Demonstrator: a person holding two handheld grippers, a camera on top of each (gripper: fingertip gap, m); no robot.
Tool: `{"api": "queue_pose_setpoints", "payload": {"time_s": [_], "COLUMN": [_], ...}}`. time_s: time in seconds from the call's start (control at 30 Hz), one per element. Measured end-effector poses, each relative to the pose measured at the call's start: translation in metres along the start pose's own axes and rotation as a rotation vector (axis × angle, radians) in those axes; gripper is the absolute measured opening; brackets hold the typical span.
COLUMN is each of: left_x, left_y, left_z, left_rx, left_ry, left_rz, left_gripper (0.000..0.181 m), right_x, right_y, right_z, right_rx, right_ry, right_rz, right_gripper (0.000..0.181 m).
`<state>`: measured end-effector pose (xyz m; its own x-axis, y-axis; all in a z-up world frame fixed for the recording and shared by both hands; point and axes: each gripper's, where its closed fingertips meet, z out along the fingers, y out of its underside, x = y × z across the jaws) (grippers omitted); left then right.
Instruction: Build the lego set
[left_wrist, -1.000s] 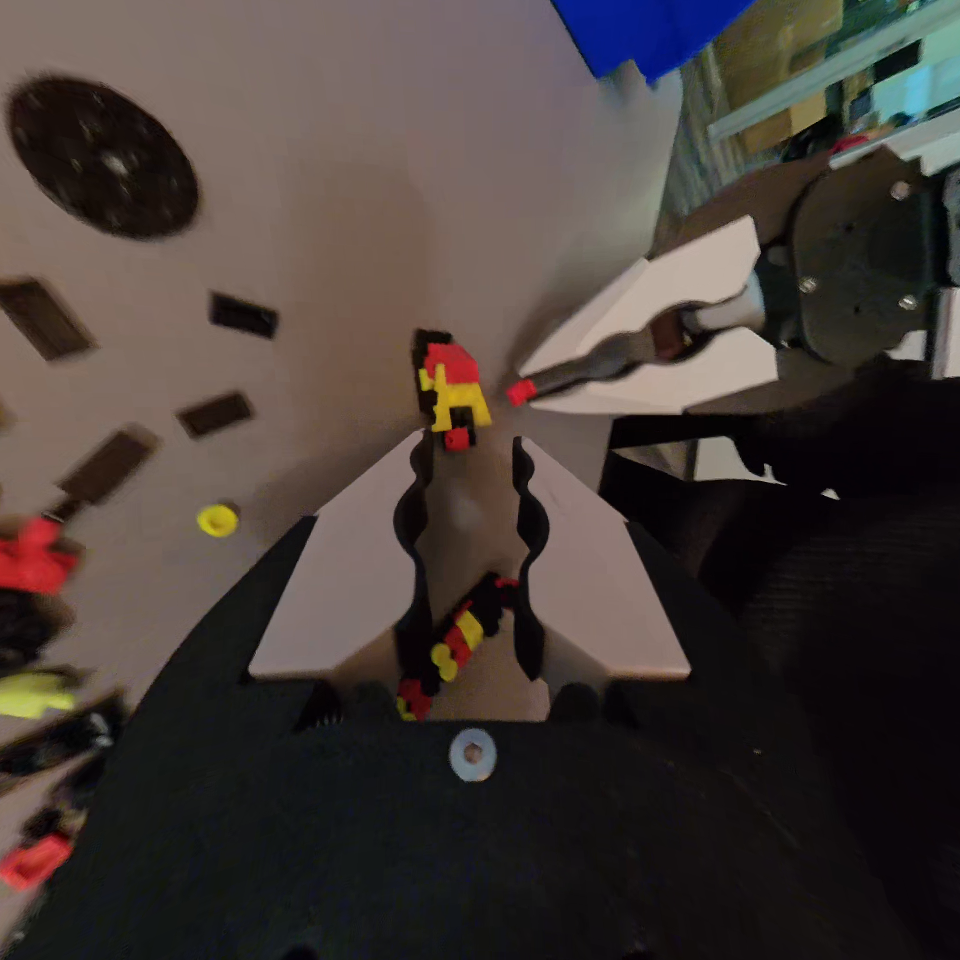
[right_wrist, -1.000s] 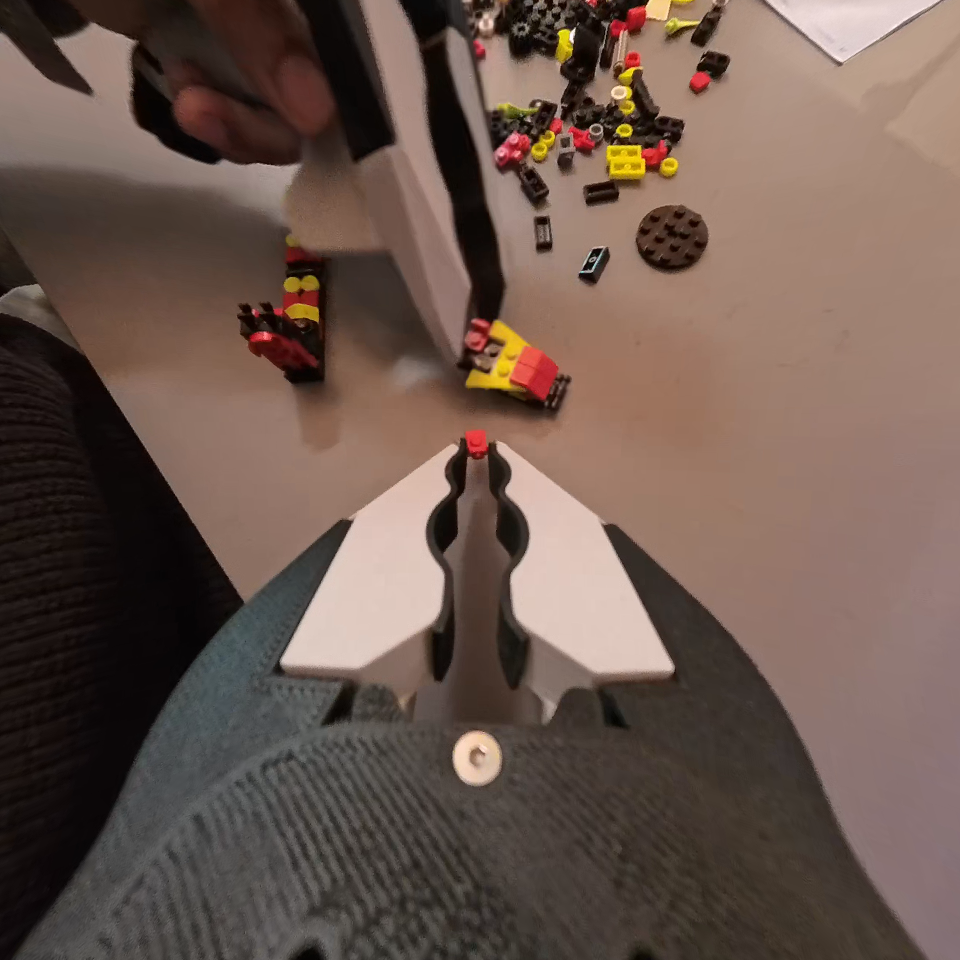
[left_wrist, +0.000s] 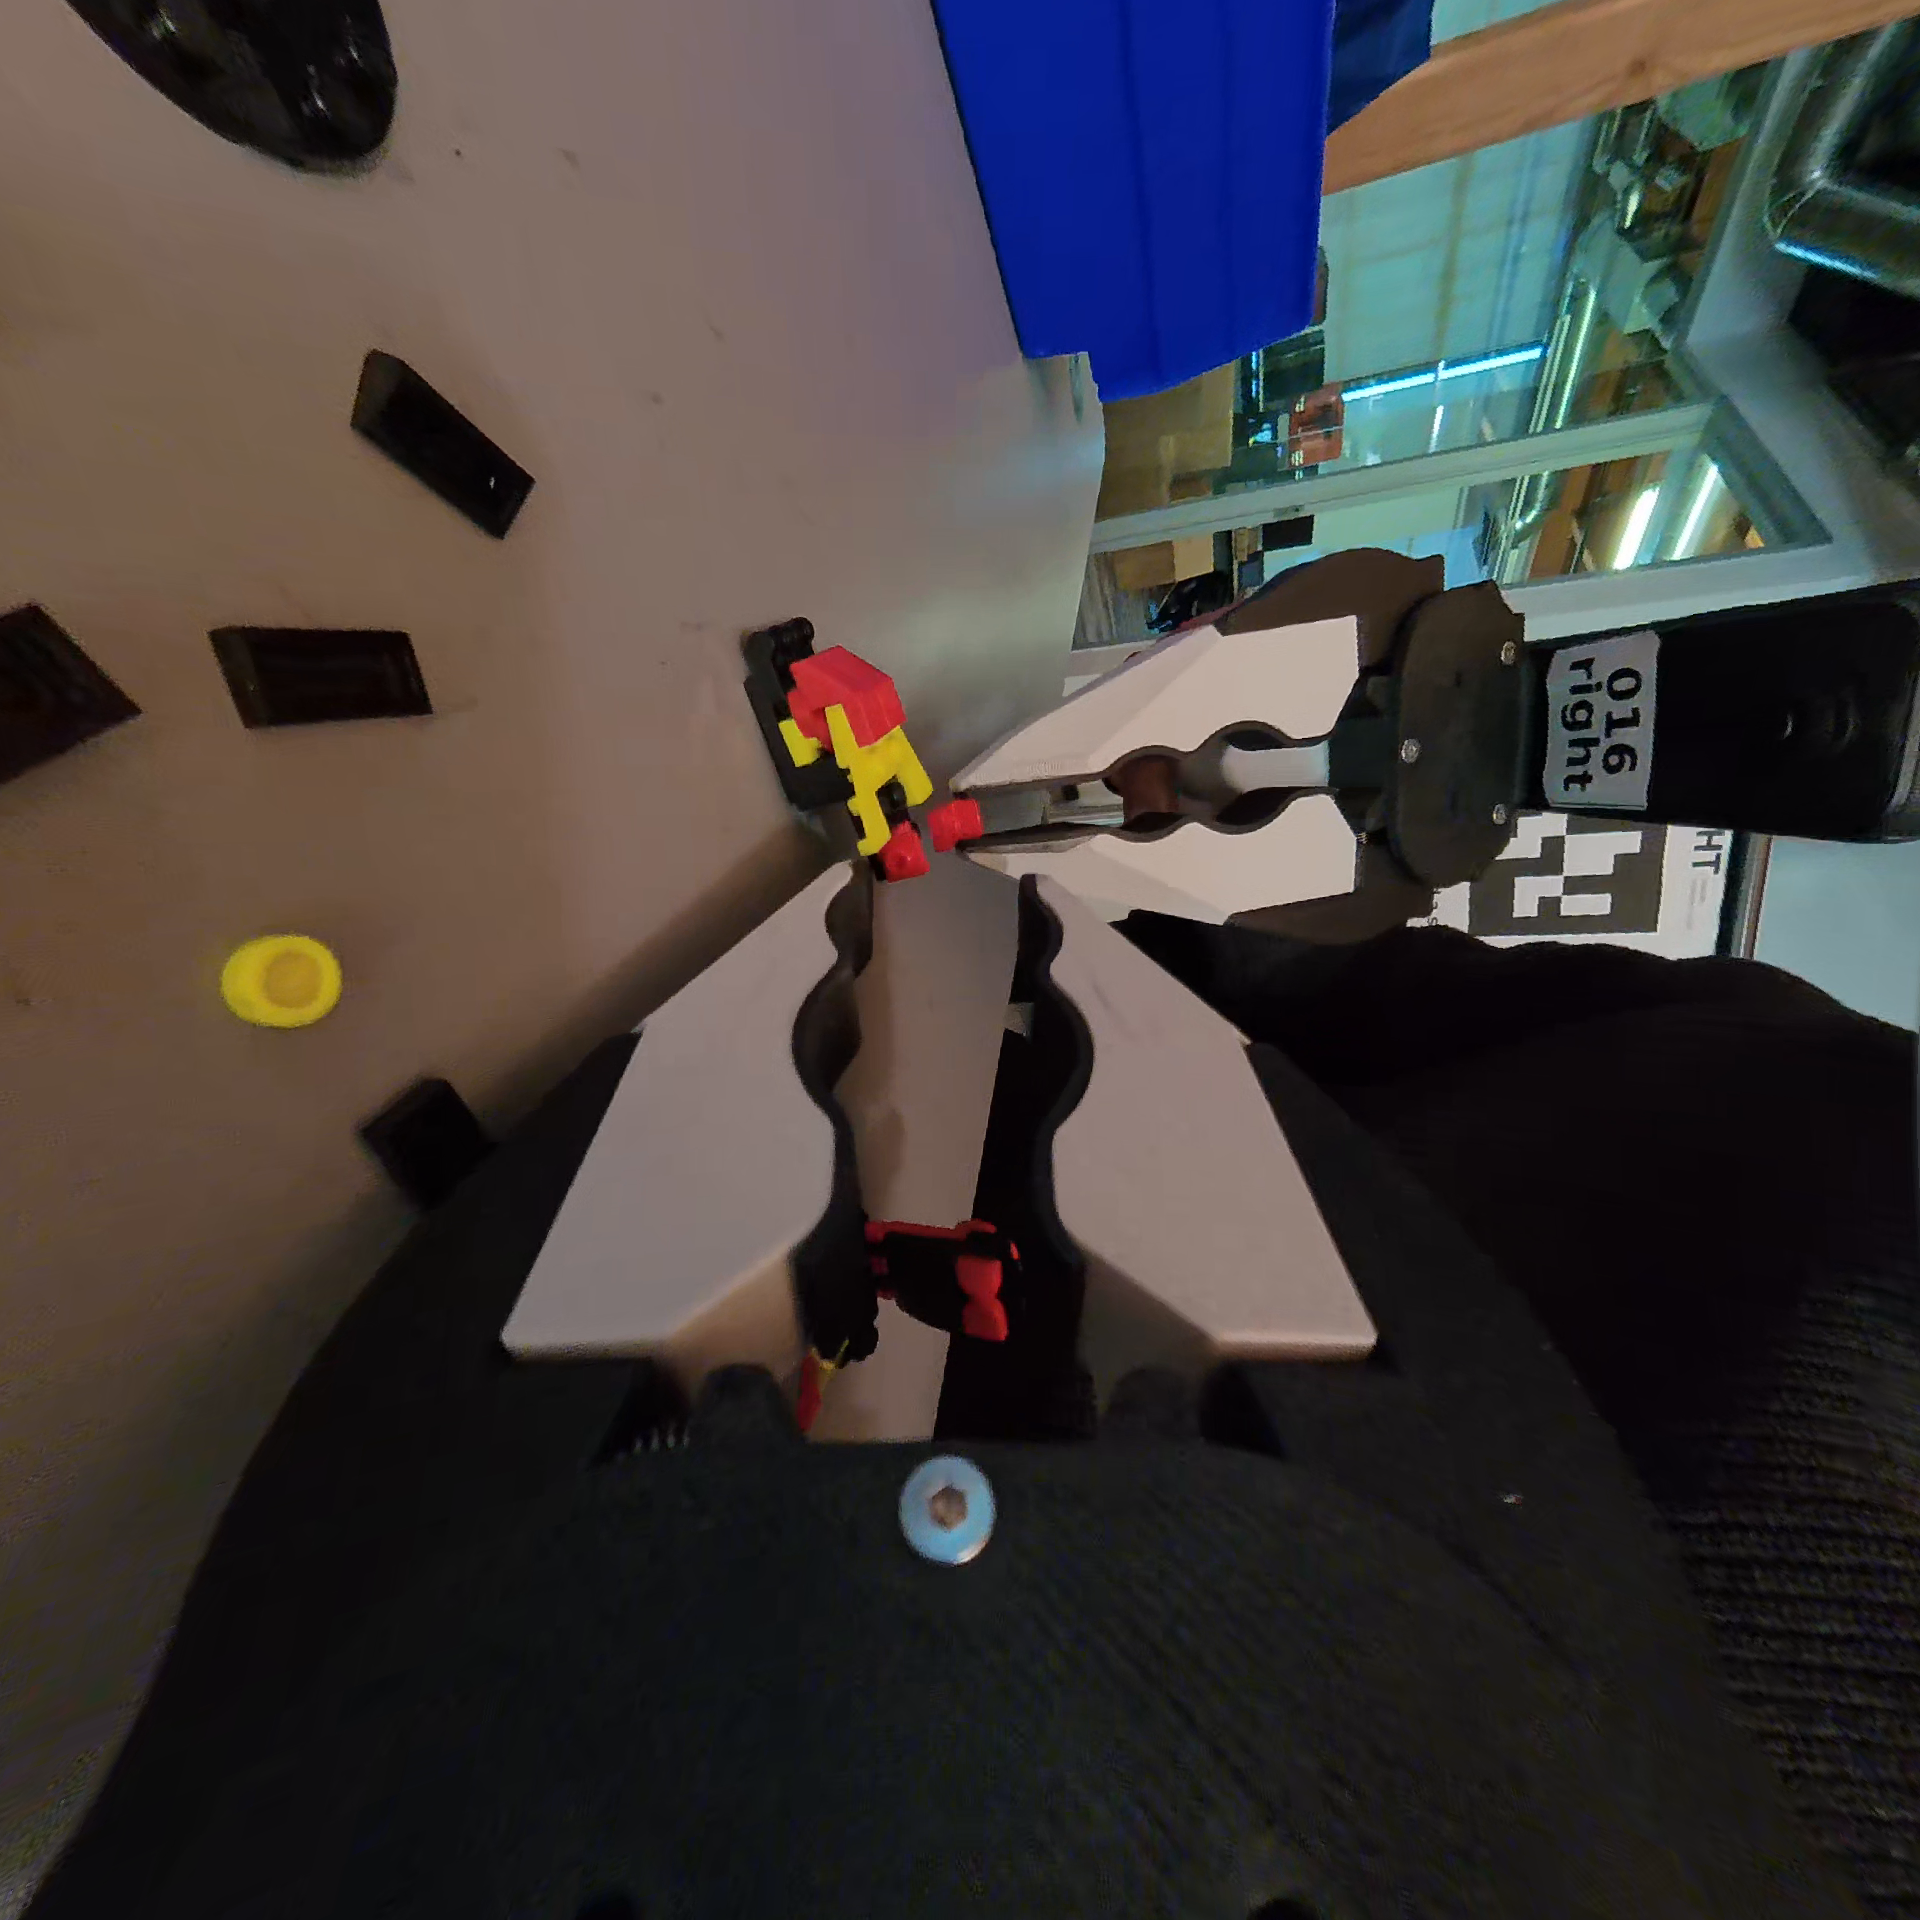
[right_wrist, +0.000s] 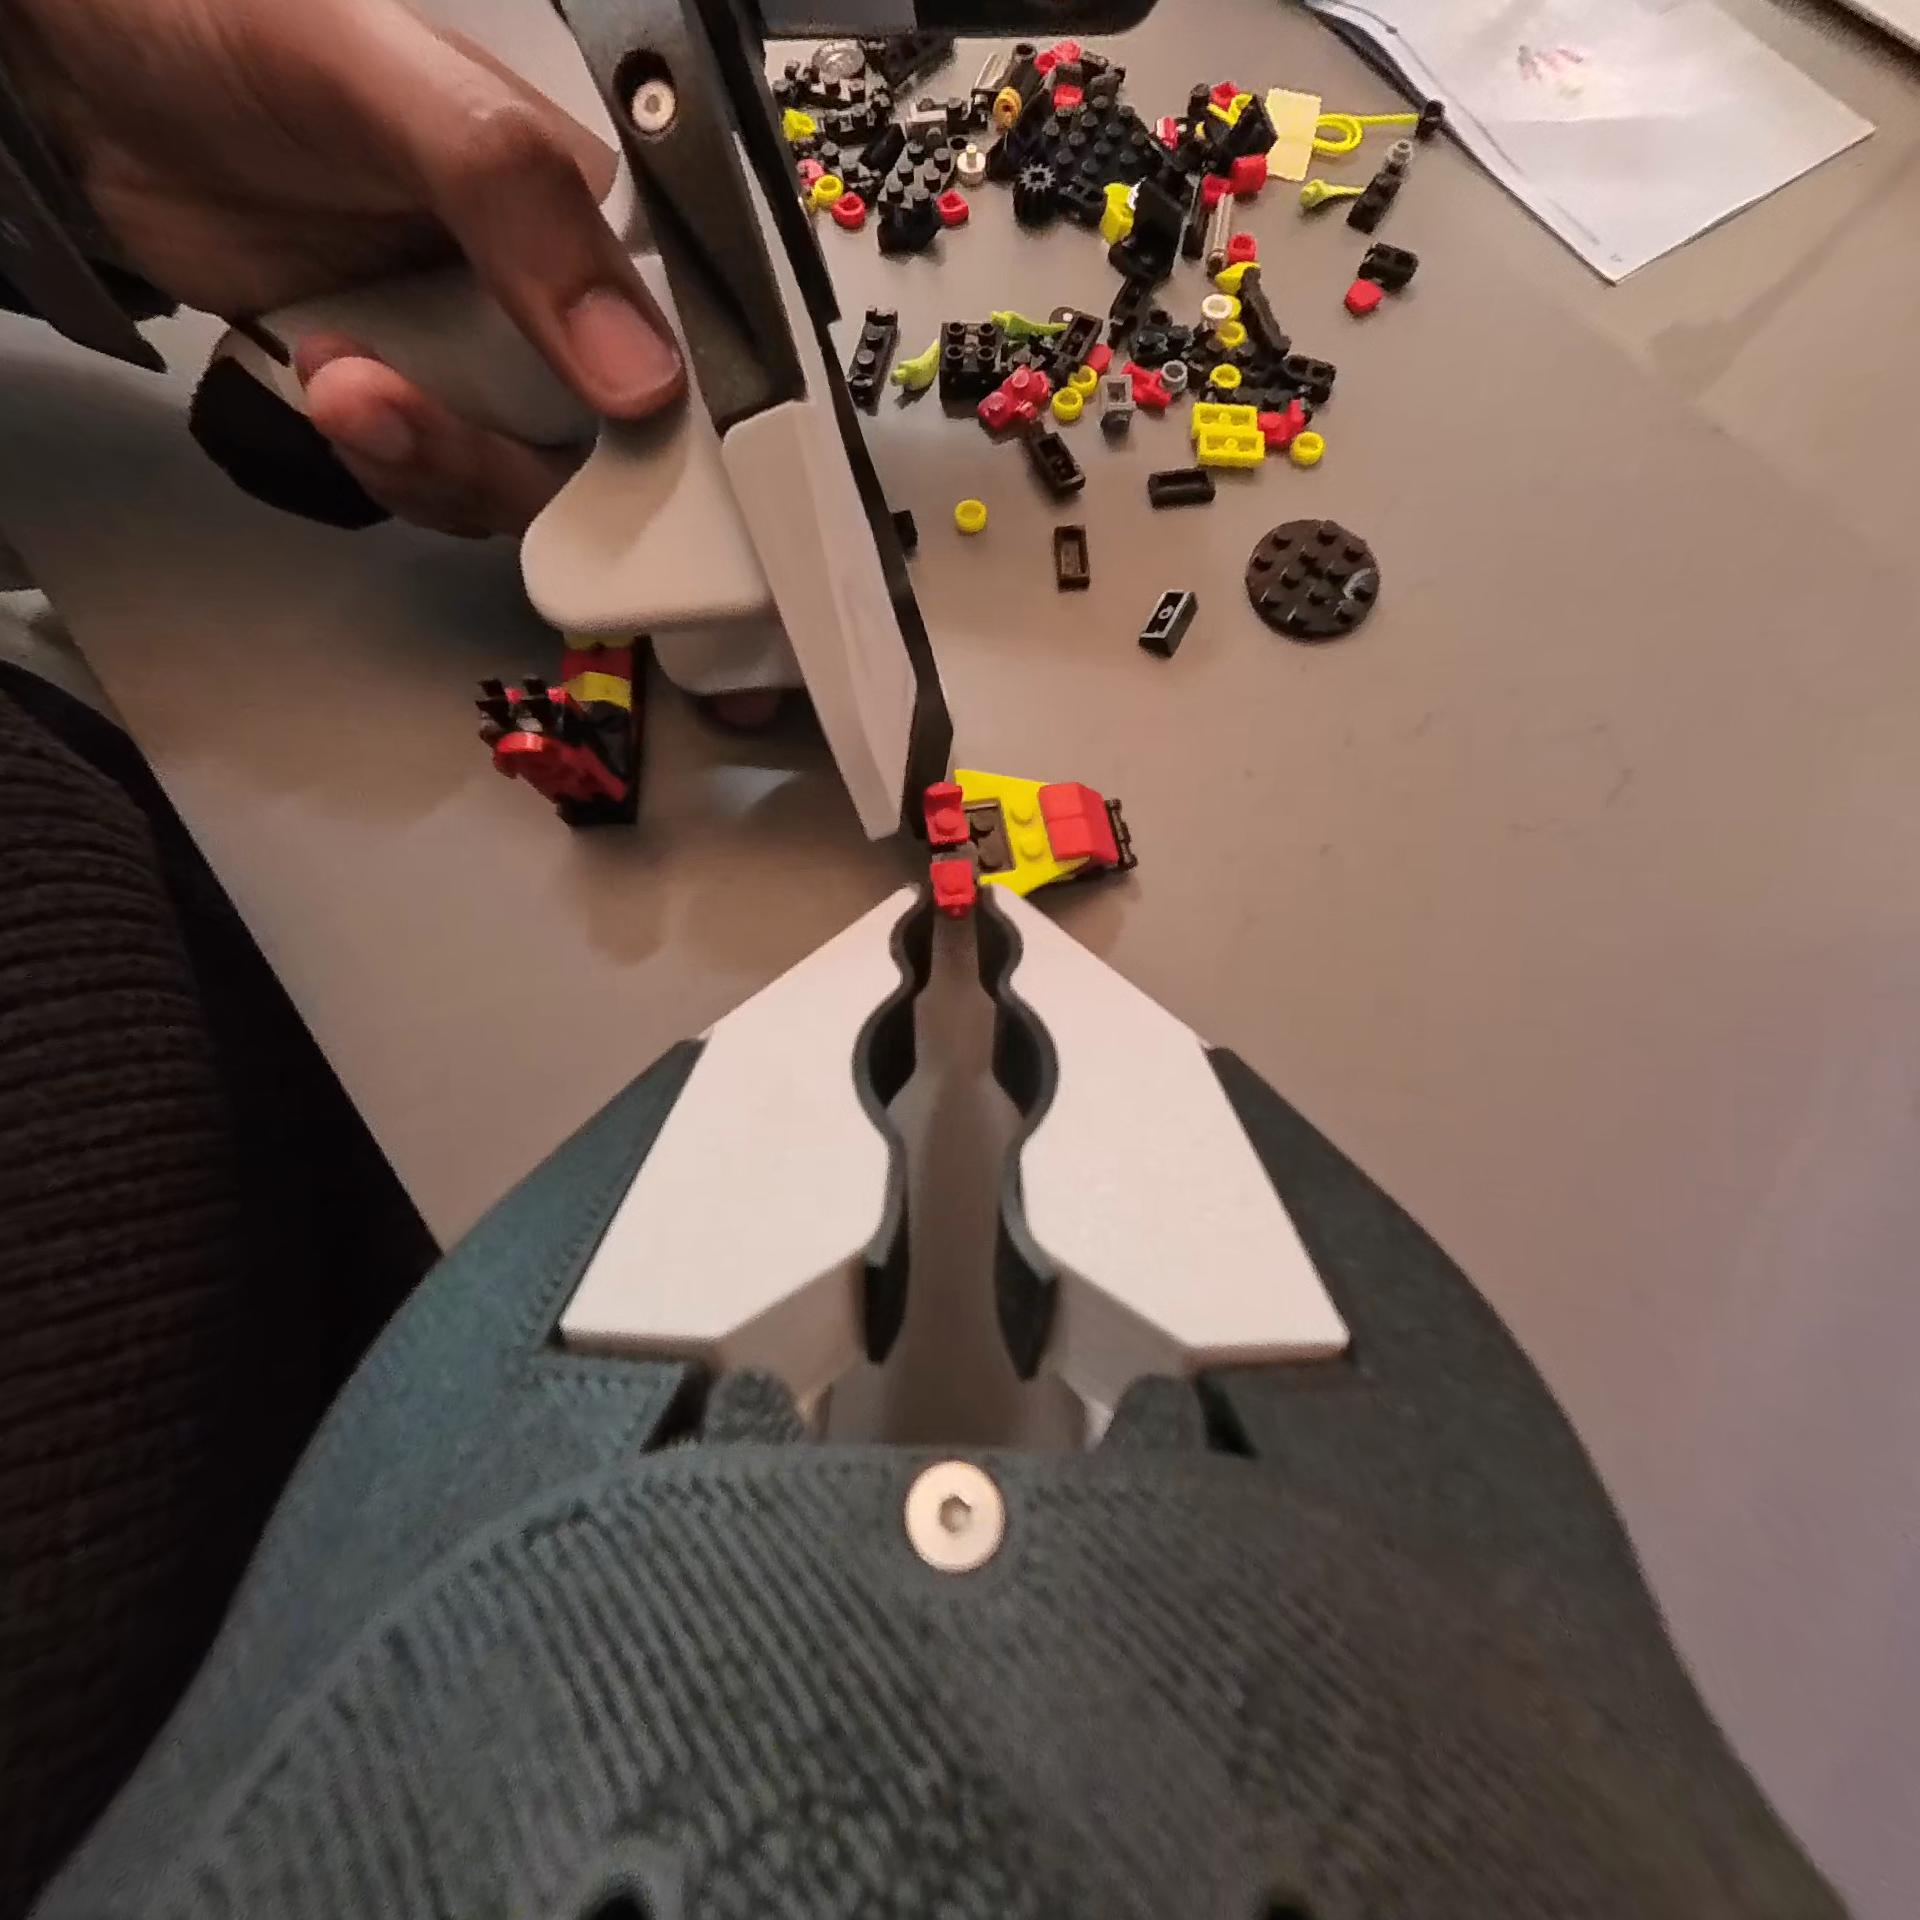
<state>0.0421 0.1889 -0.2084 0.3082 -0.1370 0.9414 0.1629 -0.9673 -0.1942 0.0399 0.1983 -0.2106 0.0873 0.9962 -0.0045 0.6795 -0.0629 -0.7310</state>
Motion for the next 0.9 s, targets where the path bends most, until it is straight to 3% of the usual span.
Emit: {"api": "queue_pose_setpoints", "payload": {"time_s": [0.9], "left_x": [-0.007], "left_y": [0.0], "left_z": [0.005], "left_rx": [-0.015], "left_ry": [-0.035], "left_rz": [0.008], "left_gripper": [0.011], "right_x": [0.001], "right_y": [0.01], "right_z": [0.006], "right_rx": [-0.028], "right_ry": [-0.041], "right_rz": [-0.015], "right_gripper": [0.007]}}
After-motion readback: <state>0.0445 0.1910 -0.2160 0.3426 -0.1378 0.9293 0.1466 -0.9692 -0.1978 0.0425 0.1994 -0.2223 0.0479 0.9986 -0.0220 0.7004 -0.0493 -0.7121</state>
